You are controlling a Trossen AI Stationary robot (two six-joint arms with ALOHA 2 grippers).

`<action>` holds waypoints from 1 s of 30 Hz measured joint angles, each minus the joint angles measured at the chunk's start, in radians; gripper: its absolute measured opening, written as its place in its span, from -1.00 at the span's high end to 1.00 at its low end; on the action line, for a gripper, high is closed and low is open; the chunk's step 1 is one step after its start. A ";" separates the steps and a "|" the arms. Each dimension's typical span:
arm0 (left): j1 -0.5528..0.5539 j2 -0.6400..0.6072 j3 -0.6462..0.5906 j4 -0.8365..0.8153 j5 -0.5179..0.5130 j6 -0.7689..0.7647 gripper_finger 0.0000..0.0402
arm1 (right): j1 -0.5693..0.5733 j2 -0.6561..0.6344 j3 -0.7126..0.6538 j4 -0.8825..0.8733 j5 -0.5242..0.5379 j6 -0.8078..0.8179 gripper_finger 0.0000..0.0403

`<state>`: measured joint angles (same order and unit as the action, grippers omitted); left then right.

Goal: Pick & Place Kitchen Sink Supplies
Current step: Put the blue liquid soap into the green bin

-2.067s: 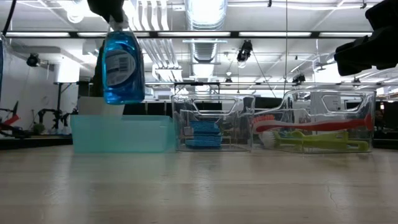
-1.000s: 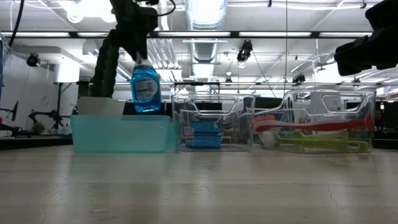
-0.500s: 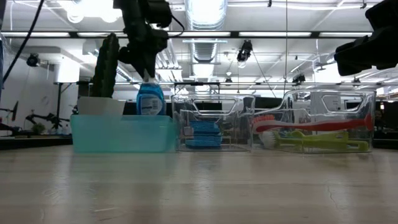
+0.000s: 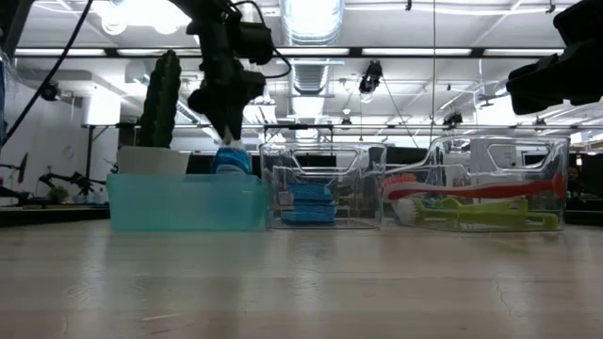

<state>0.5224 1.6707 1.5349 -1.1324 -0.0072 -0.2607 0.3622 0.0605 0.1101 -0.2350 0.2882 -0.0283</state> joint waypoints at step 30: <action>0.000 0.015 -0.001 0.016 -0.001 0.004 0.17 | 0.000 0.000 0.000 0.000 0.000 0.001 0.96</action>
<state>0.5220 1.6855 1.5337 -1.1168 -0.0082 -0.2565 0.3622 0.0605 0.1101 -0.2352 0.2886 -0.0269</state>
